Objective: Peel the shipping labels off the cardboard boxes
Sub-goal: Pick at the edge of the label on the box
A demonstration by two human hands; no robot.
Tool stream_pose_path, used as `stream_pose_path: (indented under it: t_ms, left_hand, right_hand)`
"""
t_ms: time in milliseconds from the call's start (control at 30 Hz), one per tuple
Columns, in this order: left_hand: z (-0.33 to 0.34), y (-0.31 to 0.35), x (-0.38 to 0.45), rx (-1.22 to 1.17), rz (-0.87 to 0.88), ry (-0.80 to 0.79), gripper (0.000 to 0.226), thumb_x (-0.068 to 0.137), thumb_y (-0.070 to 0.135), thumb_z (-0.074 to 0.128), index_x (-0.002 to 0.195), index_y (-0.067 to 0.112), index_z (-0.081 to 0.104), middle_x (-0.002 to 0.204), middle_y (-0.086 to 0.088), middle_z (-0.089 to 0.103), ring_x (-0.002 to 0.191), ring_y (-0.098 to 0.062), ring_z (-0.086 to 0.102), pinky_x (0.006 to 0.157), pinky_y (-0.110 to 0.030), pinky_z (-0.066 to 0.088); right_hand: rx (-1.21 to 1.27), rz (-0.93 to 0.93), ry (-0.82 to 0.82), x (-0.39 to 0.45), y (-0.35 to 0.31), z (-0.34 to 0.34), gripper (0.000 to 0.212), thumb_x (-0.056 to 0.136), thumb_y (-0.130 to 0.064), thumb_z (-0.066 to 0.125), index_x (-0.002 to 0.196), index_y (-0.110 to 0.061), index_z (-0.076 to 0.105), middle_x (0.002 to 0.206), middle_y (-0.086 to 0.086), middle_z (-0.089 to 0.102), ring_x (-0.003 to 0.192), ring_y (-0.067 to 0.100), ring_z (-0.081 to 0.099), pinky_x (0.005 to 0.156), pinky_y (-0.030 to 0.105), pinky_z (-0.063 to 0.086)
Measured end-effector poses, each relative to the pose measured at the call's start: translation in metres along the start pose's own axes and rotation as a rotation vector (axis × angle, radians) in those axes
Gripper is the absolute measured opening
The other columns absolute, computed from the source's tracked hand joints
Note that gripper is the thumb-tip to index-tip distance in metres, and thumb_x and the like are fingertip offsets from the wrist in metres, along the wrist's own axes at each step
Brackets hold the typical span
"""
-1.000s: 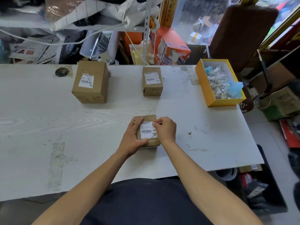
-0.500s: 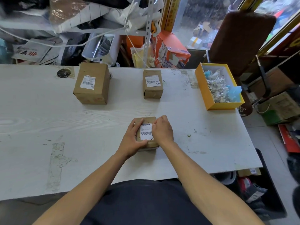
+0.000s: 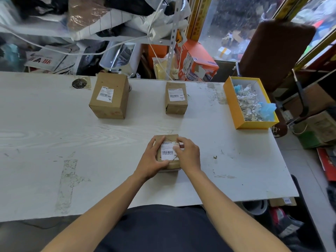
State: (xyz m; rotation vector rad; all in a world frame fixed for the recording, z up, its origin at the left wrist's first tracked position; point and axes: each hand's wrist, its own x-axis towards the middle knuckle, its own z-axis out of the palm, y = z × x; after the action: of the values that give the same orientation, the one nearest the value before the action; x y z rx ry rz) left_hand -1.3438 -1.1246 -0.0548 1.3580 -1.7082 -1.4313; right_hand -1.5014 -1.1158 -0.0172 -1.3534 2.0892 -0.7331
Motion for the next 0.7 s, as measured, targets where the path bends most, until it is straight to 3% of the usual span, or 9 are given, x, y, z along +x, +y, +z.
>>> stream_pose_path:
  t_ms: [167,367,500,700]
  left_hand:
    - [-0.001,0.0,0.0,0.021,-0.015,-0.002,0.091,0.066,0.031,0.07,0.149,0.043,0.035,0.159,0.01,0.022,0.135,-0.005,0.038,0.096,-0.015,0.043]
    - [-0.005,-0.001,0.0,0.034,-0.005,-0.01,0.091,0.066,0.034,0.073,0.148,0.041,0.036,0.157,0.012,0.025,0.138,-0.003,0.035,0.103,-0.019,0.041]
    - [-0.012,-0.001,-0.001,0.033,0.028,-0.038,0.088,0.063,0.034,0.075,0.145,0.035,0.042,0.146,0.013,0.035,0.131,0.011,0.034,0.105,-0.013,0.035]
    - [-0.014,-0.005,-0.007,0.061,0.026,-0.056,0.083,0.067,0.031,0.07,0.144,0.038,0.042,0.143,0.016,0.034,0.129,0.014,0.033,0.103,-0.013,0.036]
  right_hand:
    - [0.141,0.04,0.084,-0.002,0.0,0.006,0.007,0.082,-0.01,0.071,0.088,-0.014,0.074,0.097,-0.004,0.066,0.092,0.014,0.064,0.087,0.031,0.05]
    - [-0.024,-0.078,0.043,0.004,-0.001,0.007,0.006,0.092,-0.012,0.061,0.088,-0.009,0.066,0.111,0.0,0.055,0.098,0.013,0.056,0.079,0.018,0.036]
    - [0.027,-0.134,-0.038,-0.001,0.006,0.003,0.004,0.085,-0.009,0.069,0.086,-0.012,0.065,0.109,-0.005,0.051,0.098,0.01,0.055,0.085,0.028,0.049]
    - [0.066,-0.165,-0.023,-0.008,0.012,0.0,0.009,0.084,-0.003,0.067,0.083,-0.012,0.068,0.104,-0.008,0.062,0.099,0.012,0.059,0.087,0.034,0.049]
